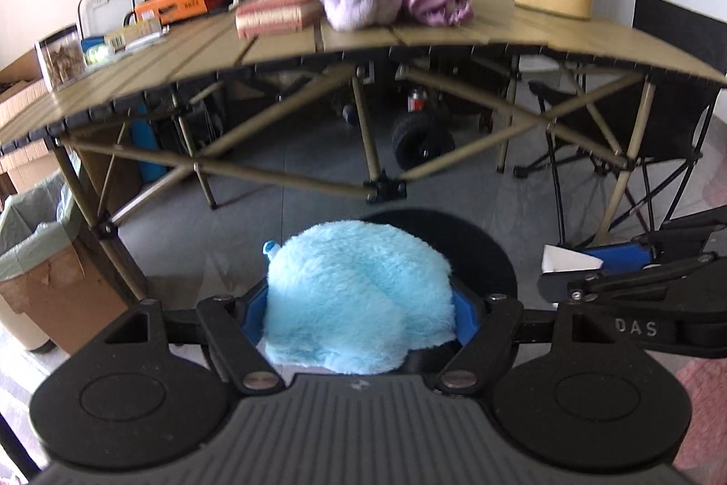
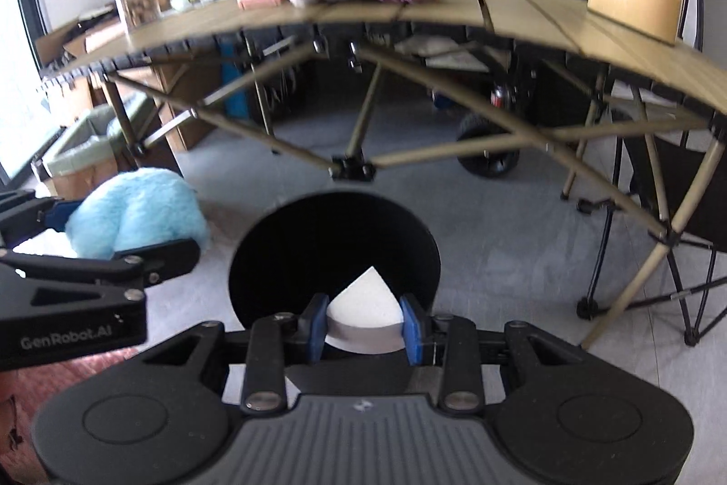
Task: Collect trash
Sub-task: 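Carry the white sponge with the right gripper down over the black bin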
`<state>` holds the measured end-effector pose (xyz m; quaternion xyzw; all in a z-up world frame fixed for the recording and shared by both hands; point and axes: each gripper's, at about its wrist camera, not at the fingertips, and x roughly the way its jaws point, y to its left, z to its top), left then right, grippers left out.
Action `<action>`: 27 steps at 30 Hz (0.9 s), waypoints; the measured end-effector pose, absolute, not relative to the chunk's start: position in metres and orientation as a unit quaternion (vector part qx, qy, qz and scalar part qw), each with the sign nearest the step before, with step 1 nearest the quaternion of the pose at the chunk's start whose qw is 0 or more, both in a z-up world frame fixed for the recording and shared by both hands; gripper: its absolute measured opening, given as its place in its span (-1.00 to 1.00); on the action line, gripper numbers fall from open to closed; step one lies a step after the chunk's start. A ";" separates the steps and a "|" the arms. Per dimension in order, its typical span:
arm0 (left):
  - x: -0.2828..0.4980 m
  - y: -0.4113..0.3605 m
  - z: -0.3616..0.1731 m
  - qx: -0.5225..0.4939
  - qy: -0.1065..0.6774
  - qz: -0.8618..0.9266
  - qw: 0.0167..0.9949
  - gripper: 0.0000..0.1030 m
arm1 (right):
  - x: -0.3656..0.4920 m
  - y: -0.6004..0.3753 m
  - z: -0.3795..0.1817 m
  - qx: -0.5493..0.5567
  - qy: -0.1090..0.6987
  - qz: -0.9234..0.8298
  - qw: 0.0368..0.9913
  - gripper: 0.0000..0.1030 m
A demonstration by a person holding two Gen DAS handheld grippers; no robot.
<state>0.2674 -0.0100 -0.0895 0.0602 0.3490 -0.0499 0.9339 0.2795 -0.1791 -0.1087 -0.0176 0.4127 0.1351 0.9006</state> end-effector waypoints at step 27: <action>0.307 0.028 -0.141 0.040 0.436 0.022 0.899 0.46 | 0.310 -0.200 -0.167 -0.014 0.498 0.078 0.864 -0.36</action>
